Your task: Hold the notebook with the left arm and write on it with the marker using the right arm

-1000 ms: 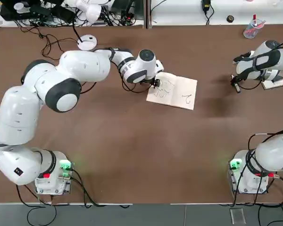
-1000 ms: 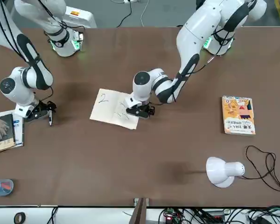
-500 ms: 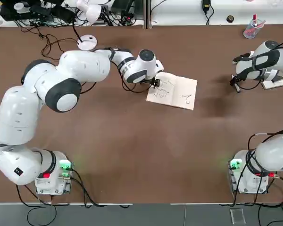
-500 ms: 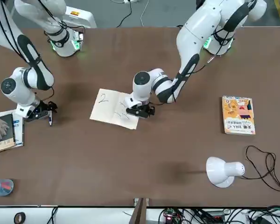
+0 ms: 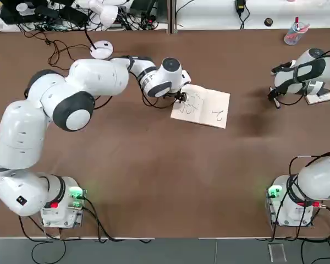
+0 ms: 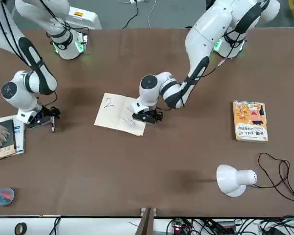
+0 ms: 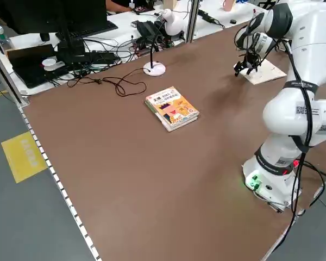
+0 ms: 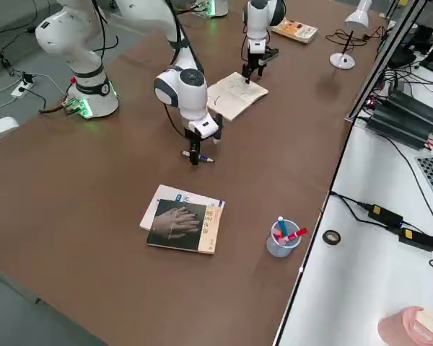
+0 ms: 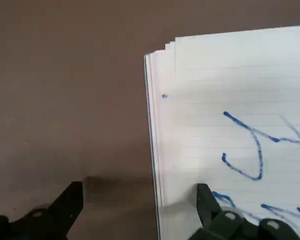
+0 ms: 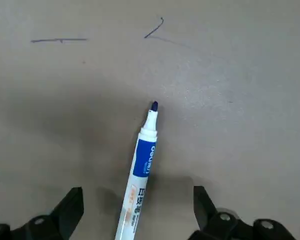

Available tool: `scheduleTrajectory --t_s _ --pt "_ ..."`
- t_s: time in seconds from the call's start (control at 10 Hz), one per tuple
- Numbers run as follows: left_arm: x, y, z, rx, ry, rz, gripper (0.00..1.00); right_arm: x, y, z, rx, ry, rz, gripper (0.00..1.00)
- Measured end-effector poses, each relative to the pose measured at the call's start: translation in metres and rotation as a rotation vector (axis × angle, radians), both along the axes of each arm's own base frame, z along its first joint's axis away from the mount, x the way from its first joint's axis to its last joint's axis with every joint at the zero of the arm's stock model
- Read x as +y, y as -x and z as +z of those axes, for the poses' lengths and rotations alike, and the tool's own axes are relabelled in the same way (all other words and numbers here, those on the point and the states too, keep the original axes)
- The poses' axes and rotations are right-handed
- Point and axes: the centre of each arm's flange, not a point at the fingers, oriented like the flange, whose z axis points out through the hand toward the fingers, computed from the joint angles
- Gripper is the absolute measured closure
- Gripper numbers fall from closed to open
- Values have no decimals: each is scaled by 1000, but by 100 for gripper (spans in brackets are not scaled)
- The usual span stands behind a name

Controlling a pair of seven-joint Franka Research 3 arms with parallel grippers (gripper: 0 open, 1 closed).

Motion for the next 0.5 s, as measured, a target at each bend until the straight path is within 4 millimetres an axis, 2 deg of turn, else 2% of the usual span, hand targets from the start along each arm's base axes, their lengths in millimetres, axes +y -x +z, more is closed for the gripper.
scheduleTrajectory --t_s 0.5 --pt "0 0 0 0 0 0 0 0 2 -10 6 2 -1 4"
